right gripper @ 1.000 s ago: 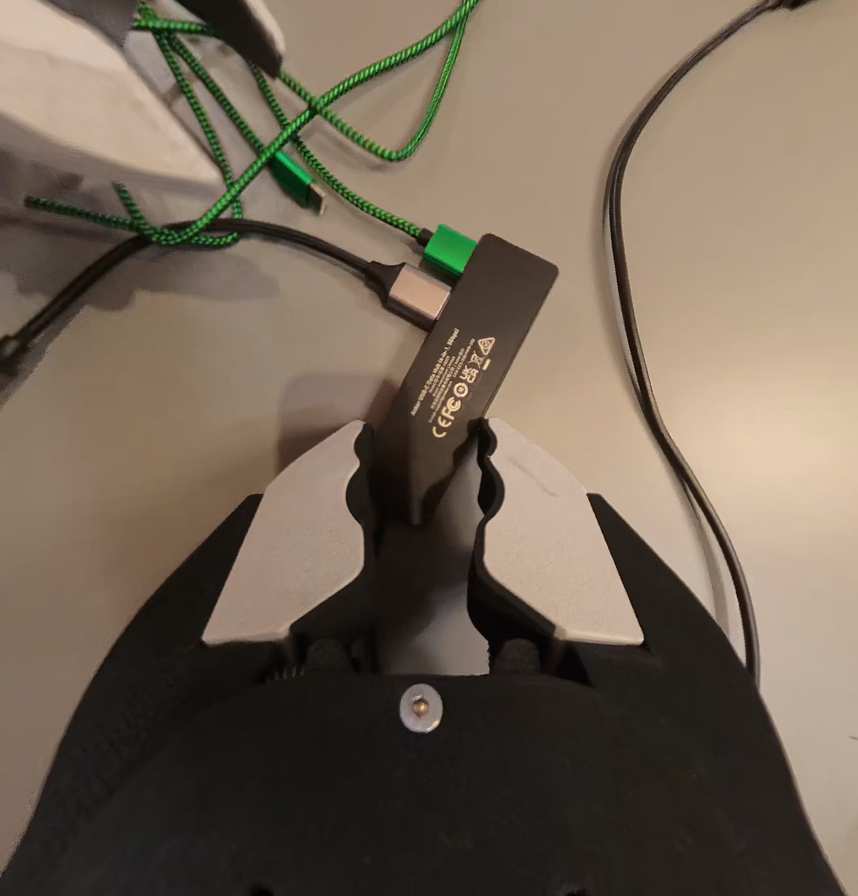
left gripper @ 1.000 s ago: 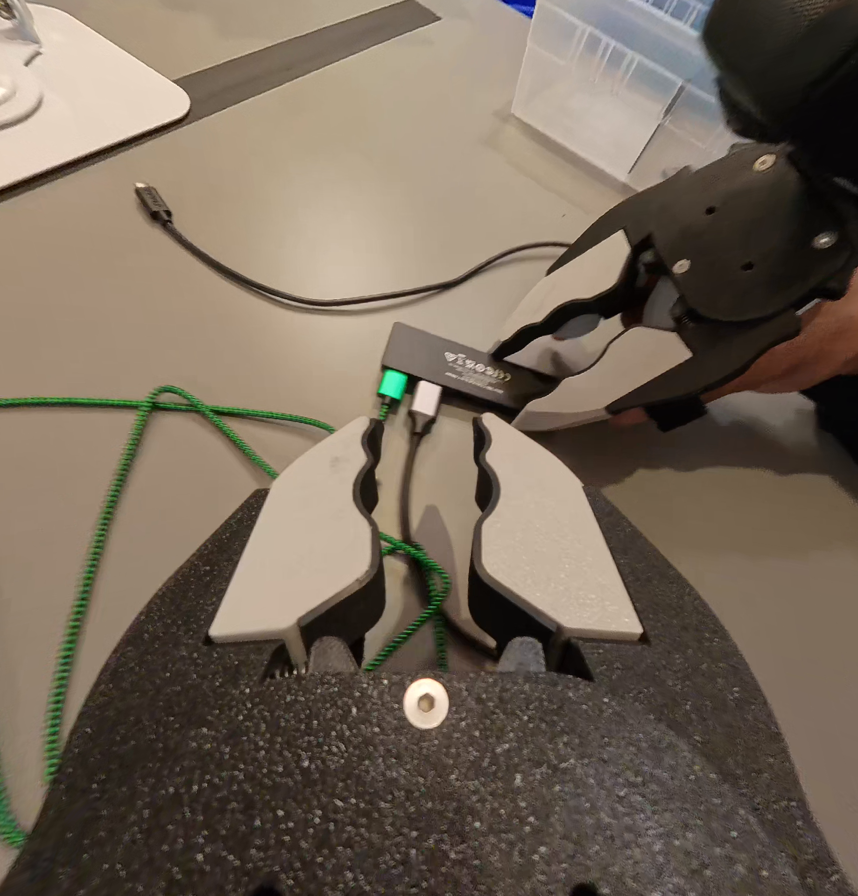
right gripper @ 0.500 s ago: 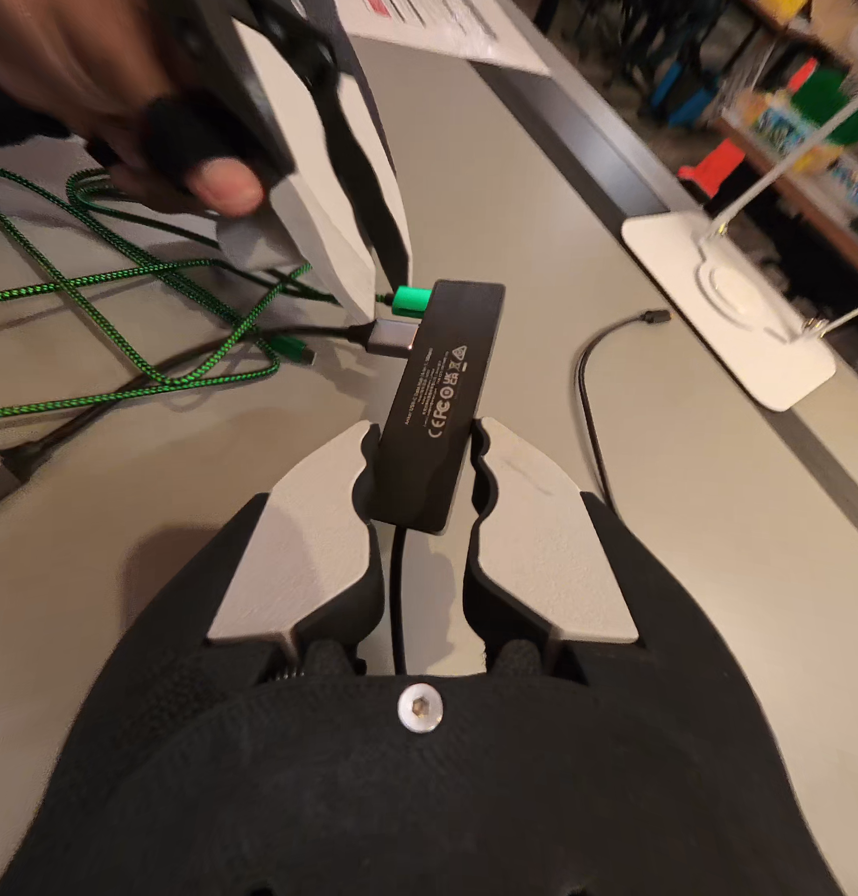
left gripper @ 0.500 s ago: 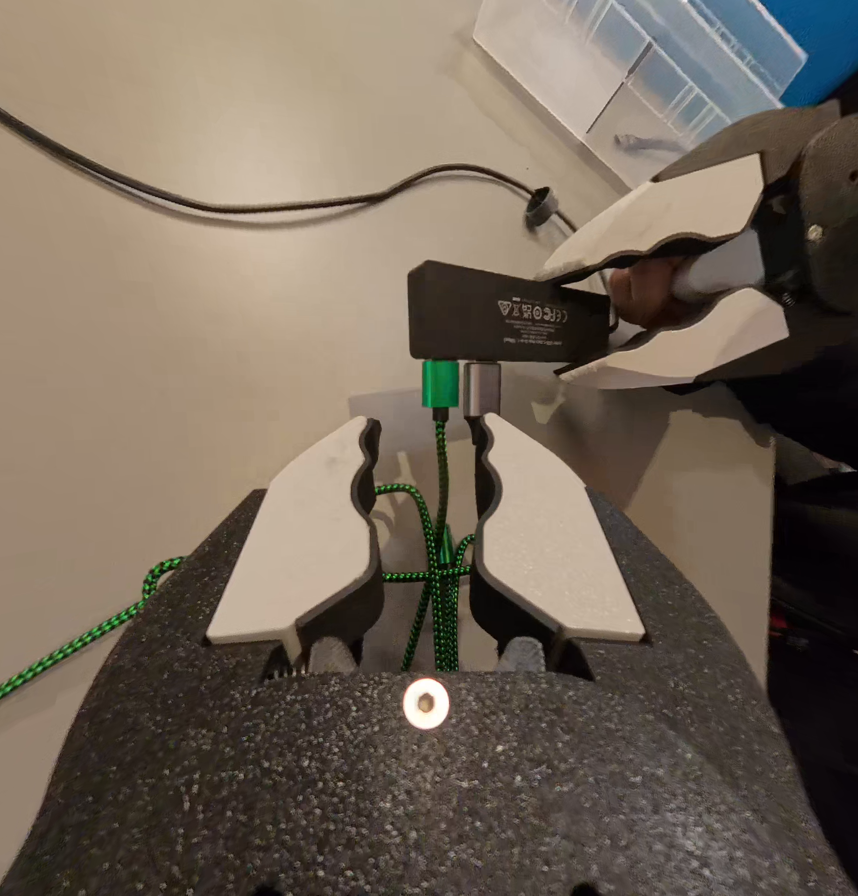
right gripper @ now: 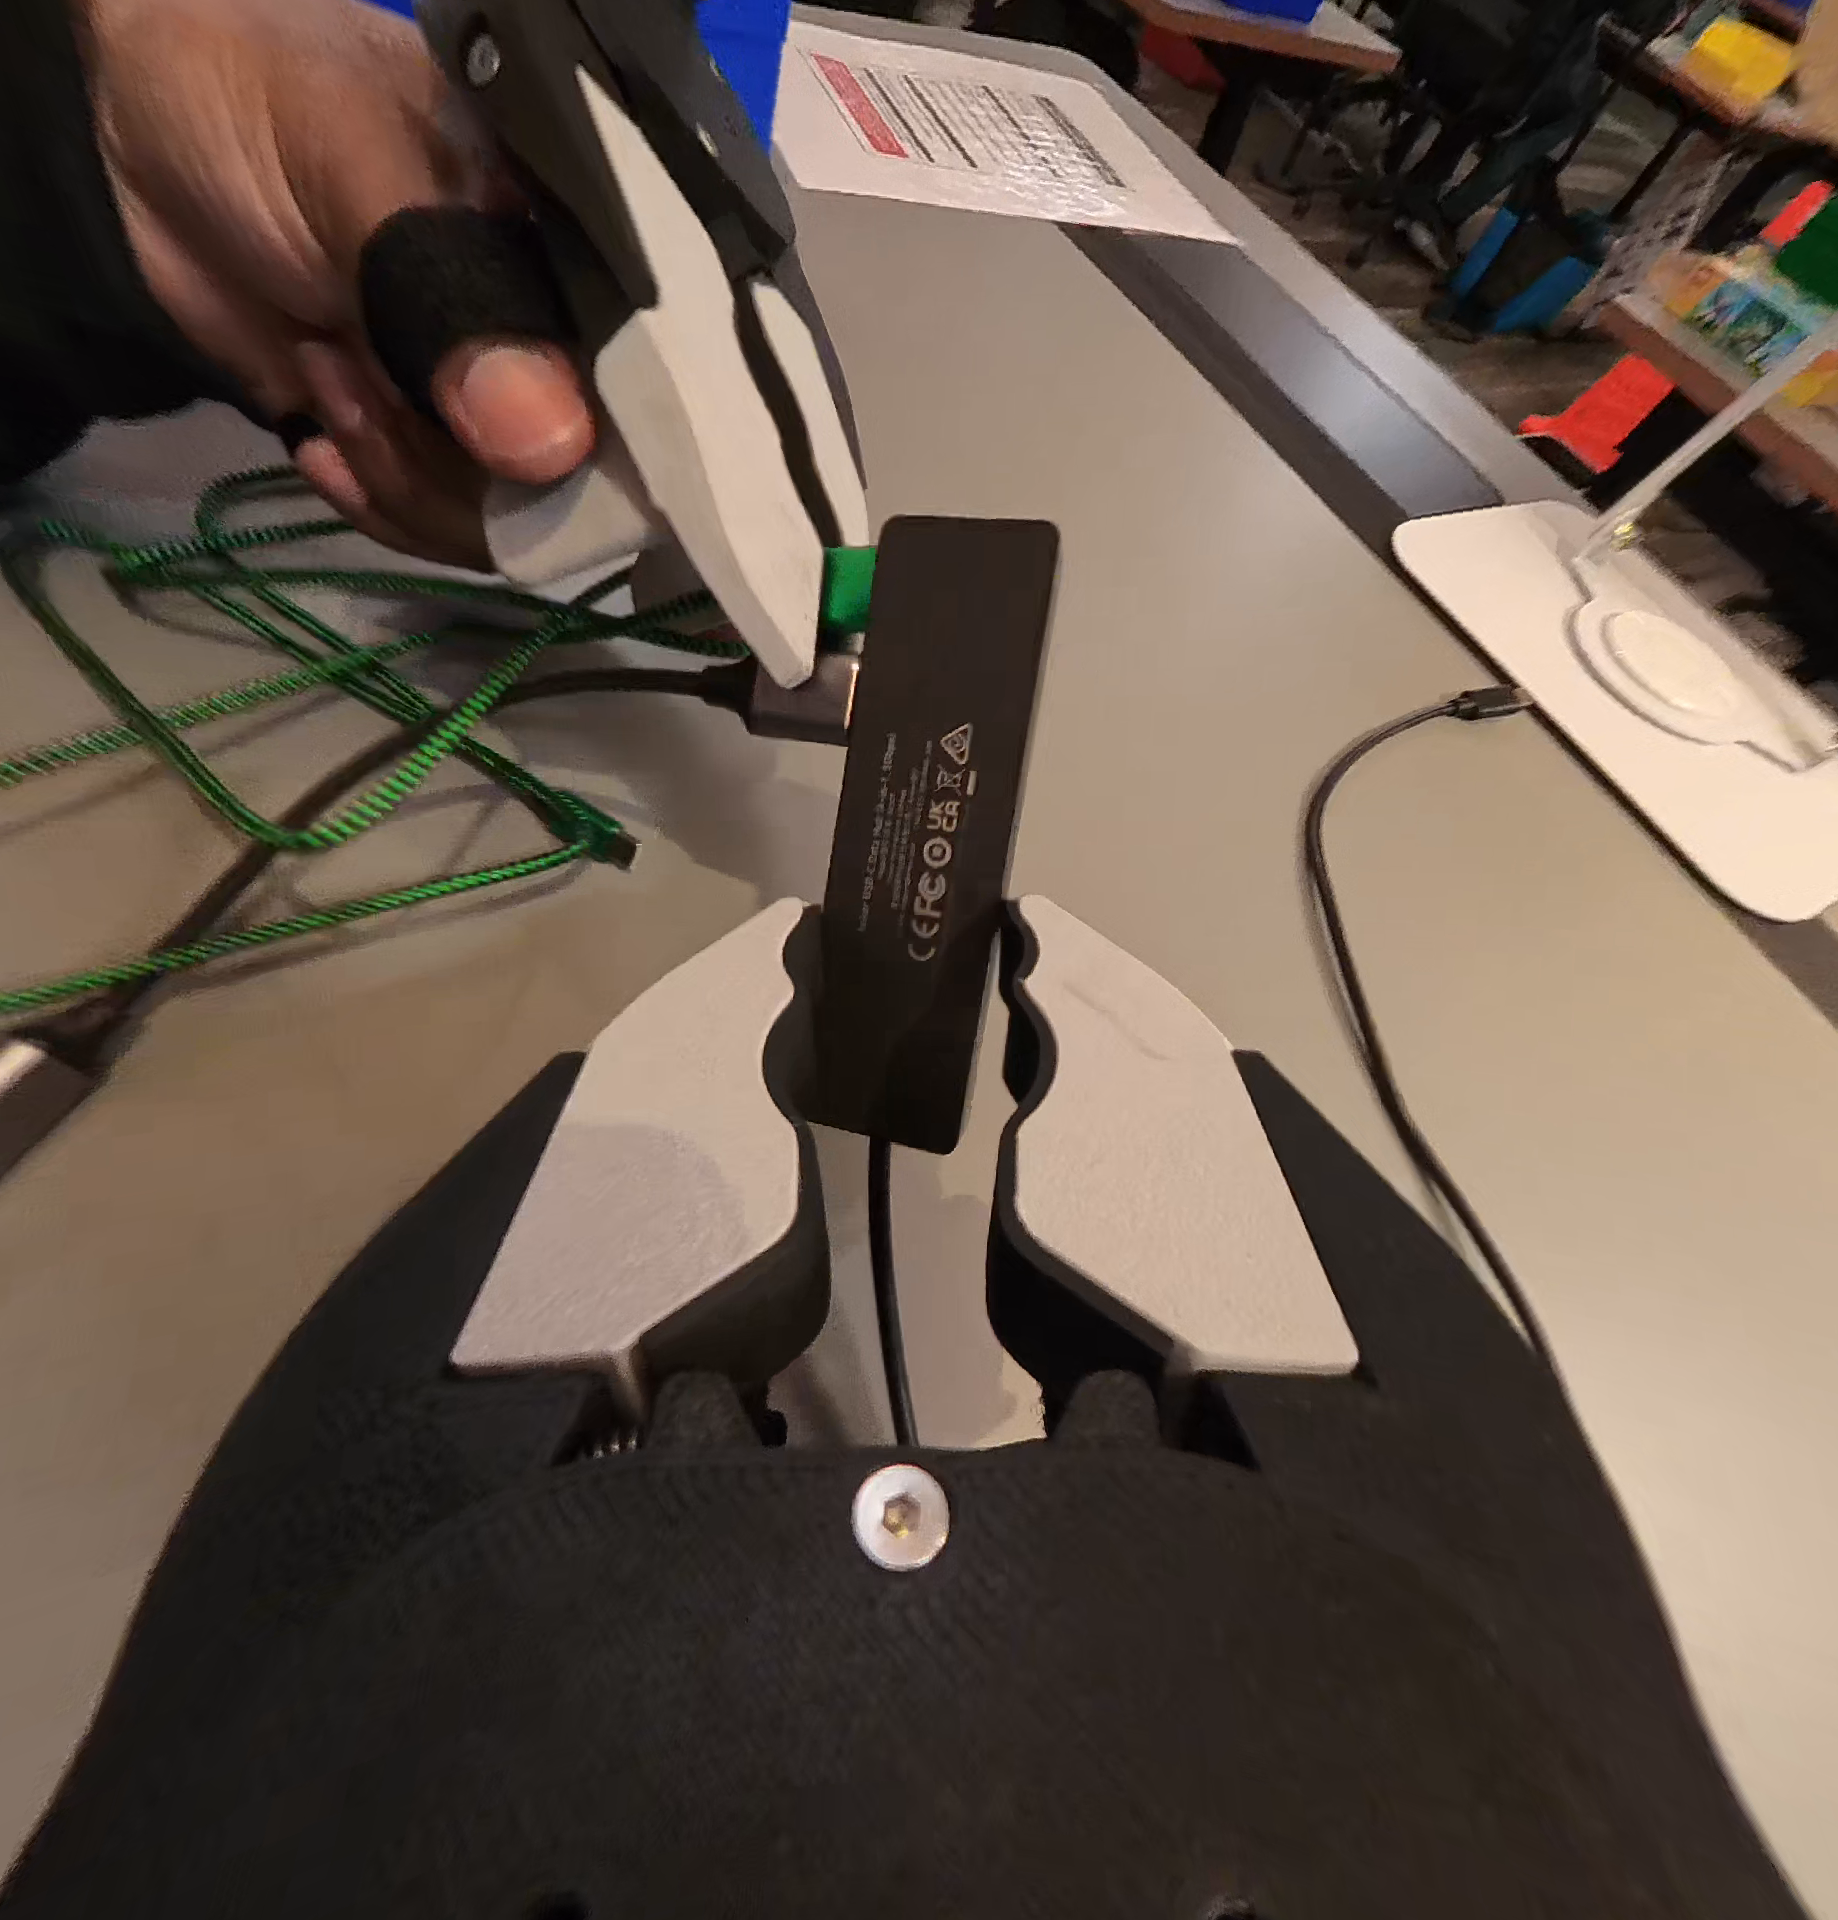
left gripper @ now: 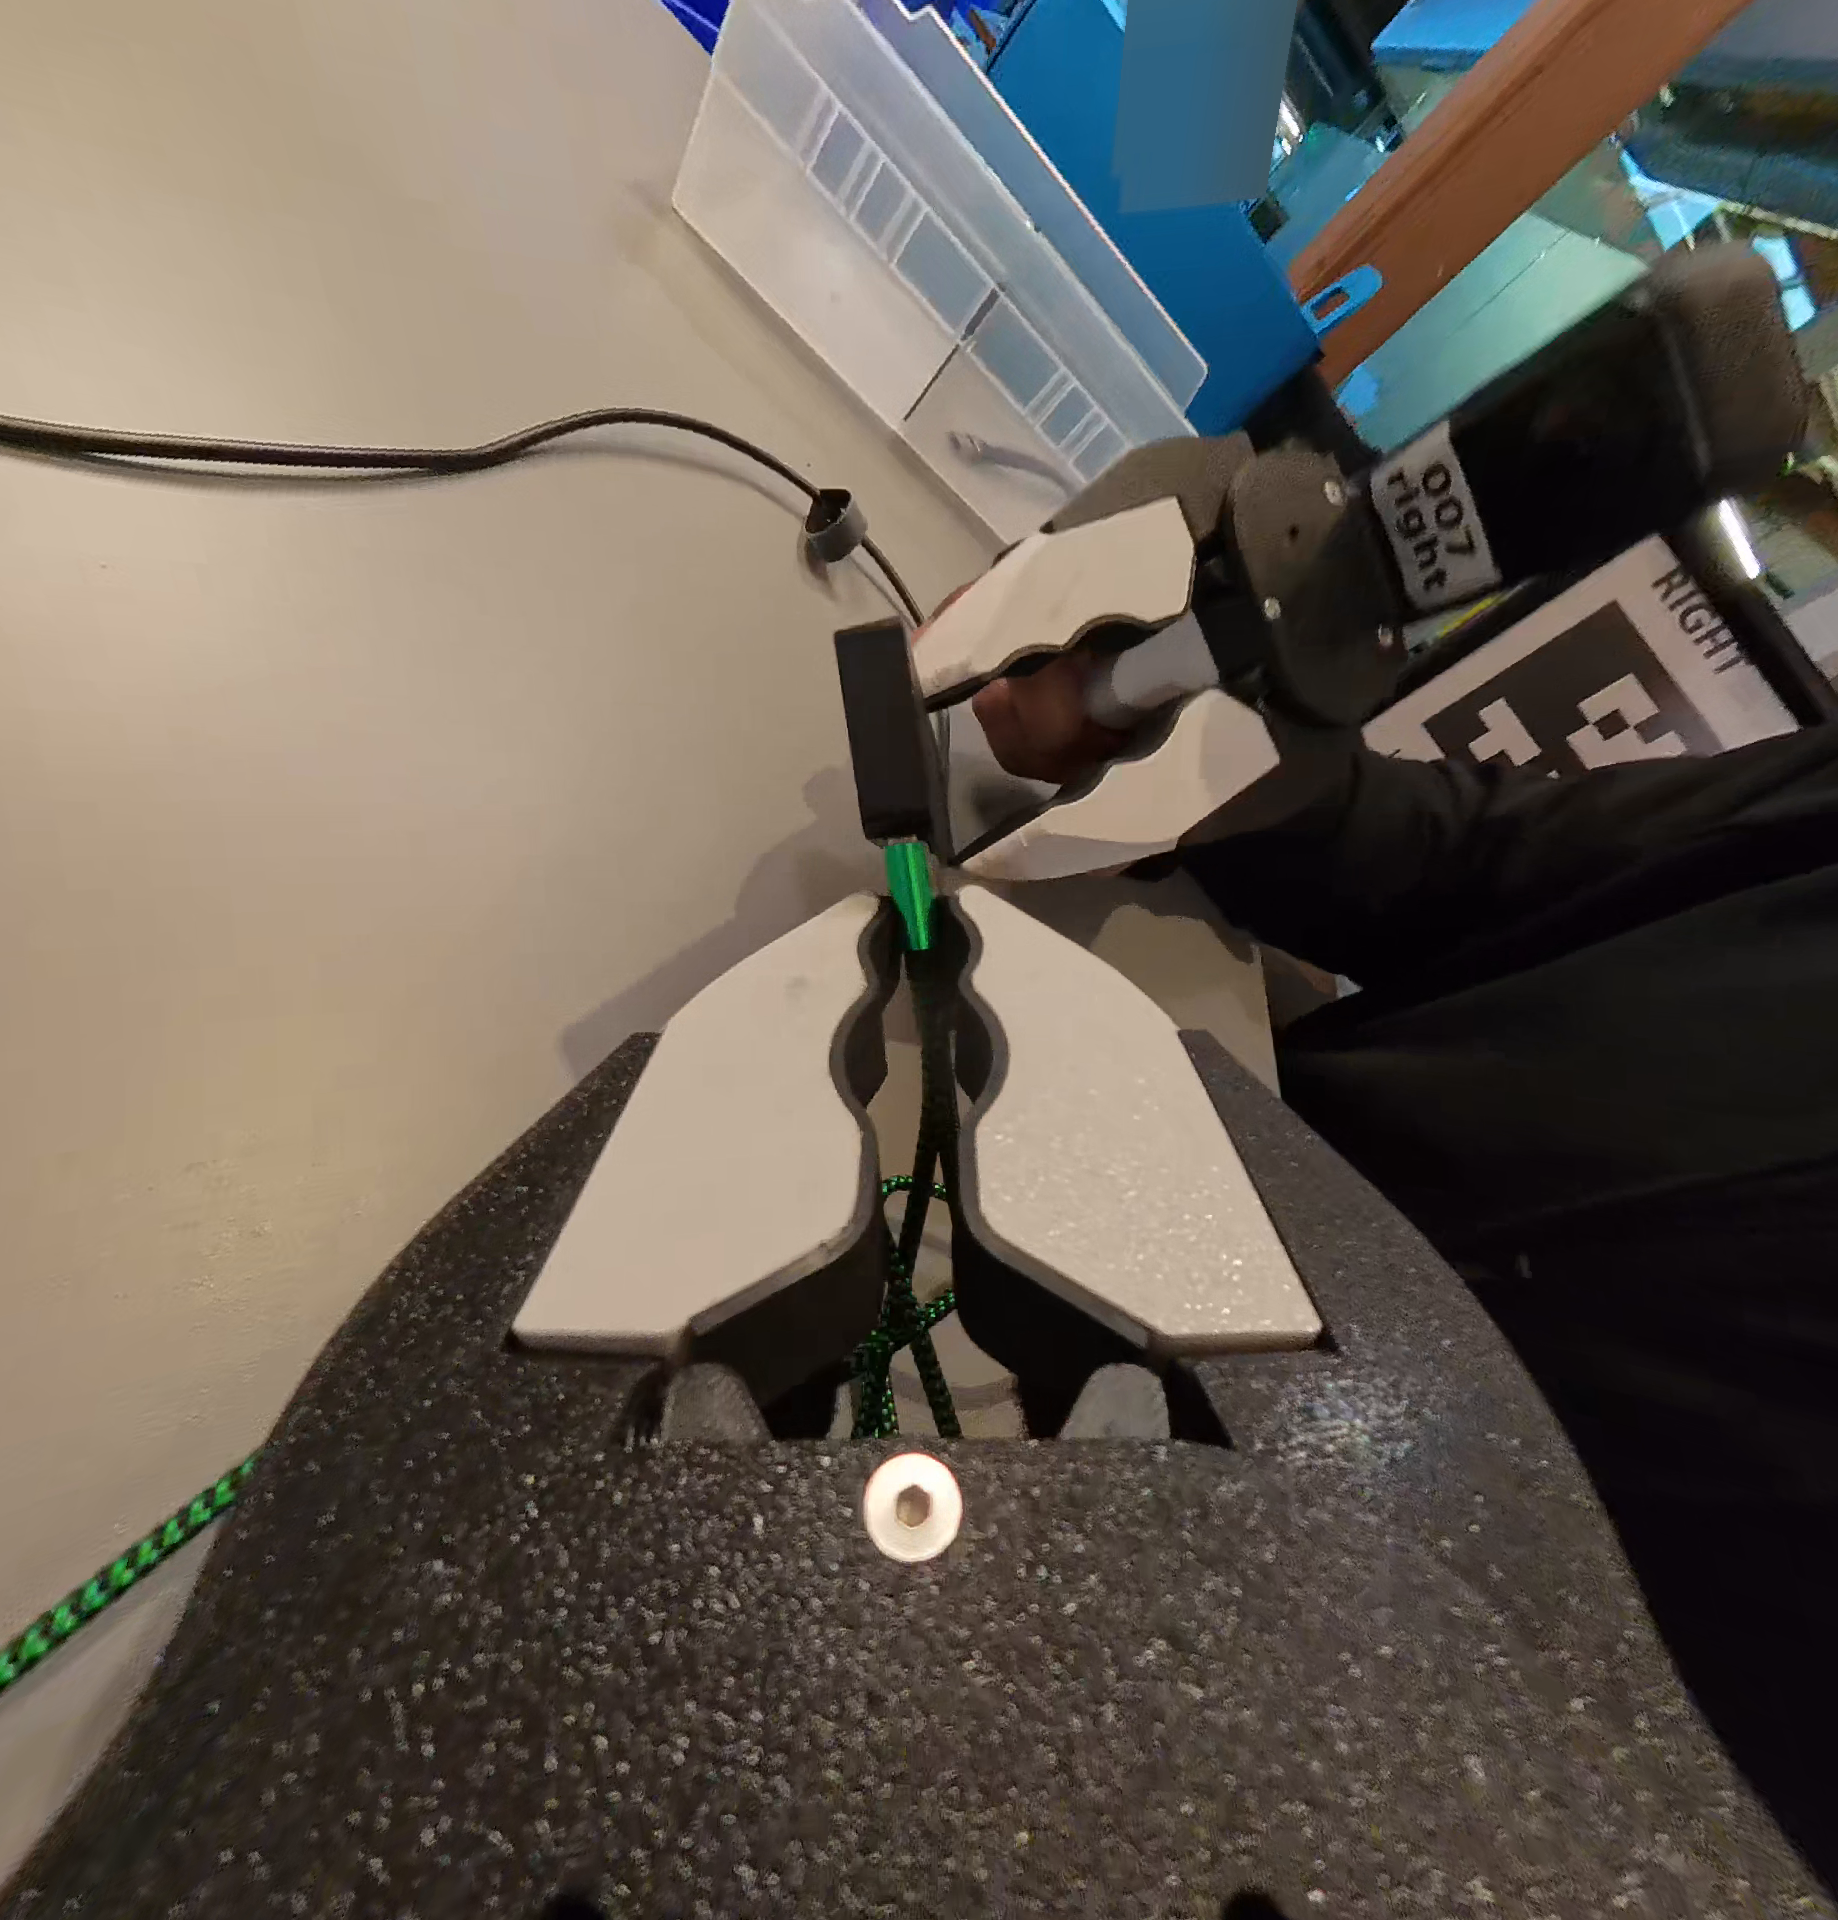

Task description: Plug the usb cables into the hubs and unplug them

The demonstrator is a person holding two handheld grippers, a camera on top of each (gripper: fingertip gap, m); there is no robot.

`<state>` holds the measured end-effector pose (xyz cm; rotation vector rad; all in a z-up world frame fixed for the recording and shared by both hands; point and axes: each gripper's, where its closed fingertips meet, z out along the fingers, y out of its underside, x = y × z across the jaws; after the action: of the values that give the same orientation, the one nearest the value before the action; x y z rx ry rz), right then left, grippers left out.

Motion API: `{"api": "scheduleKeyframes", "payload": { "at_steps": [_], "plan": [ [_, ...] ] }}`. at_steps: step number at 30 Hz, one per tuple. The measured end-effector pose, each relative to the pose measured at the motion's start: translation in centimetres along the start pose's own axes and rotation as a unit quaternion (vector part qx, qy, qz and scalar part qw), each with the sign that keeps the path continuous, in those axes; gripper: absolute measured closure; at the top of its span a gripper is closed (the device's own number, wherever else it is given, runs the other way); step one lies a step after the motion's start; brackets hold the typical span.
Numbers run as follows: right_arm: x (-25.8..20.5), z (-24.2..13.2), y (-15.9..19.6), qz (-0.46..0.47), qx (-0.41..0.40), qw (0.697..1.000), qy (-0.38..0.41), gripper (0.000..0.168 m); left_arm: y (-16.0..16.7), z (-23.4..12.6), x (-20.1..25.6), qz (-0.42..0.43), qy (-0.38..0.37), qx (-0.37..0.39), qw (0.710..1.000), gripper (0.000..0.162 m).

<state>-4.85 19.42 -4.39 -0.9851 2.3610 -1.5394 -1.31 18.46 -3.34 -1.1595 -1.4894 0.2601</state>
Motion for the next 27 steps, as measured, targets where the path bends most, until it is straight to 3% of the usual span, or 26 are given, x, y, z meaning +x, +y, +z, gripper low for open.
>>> {"api": "scheduleKeyframes", "payload": {
  "at_steps": [4, 8, 9, 11, 16, 22, 25, 27],
  "plan": [
    [0.2, -0.3, -1.7, 0.075, 0.017, 0.995, -0.067, 0.136, 0.5, 0.4, 0.7, 0.036, 0.006, -0.023, 0.999, 0.155],
    [-1.7, 0.5, -0.7, 0.099, -0.072, 0.976, -0.179, 0.117, 0.8, 0.6, 1.7, 0.065, 0.019, -0.036, 0.997, 0.155],
    [-2.2, 0.7, -0.4, 0.094, -0.084, 0.973, -0.194, 0.119, 0.9, 0.5, 1.9, 0.072, 0.023, -0.038, 0.996, 0.155],
    [-3.3, 0.9, -0.3, 0.098, -0.085, 0.964, -0.232, 0.142, 1.1, 0.4, 2.1, 0.08, 0.027, -0.044, 0.995, 0.155],
    [-3.4, 0.8, 0.1, 0.151, -0.049, 0.953, -0.257, 0.145, 1.7, 0.1, 1.0, 0.072, 0.004, -0.062, 0.995, 0.147],
    [-3.2, 0.5, 1.2, 0.176, -0.044, 0.946, -0.269, 0.144, 2.2, 0.9, 0.9, 0.089, 0.005, -0.077, 0.993, 0.158],
    [-2.9, 0.0, -0.1, 0.202, -0.005, 0.936, -0.287, 0.127, 2.8, 1.3, 0.9, 0.104, 0.0, -0.1, 0.99, 0.158],
    [-3.0, -0.2, -0.7, 0.225, 0.014, 0.926, -0.304, 0.13, 3.1, 1.6, 1.3, 0.111, 0.008, -0.109, 0.988, 0.158]
  ]
}}
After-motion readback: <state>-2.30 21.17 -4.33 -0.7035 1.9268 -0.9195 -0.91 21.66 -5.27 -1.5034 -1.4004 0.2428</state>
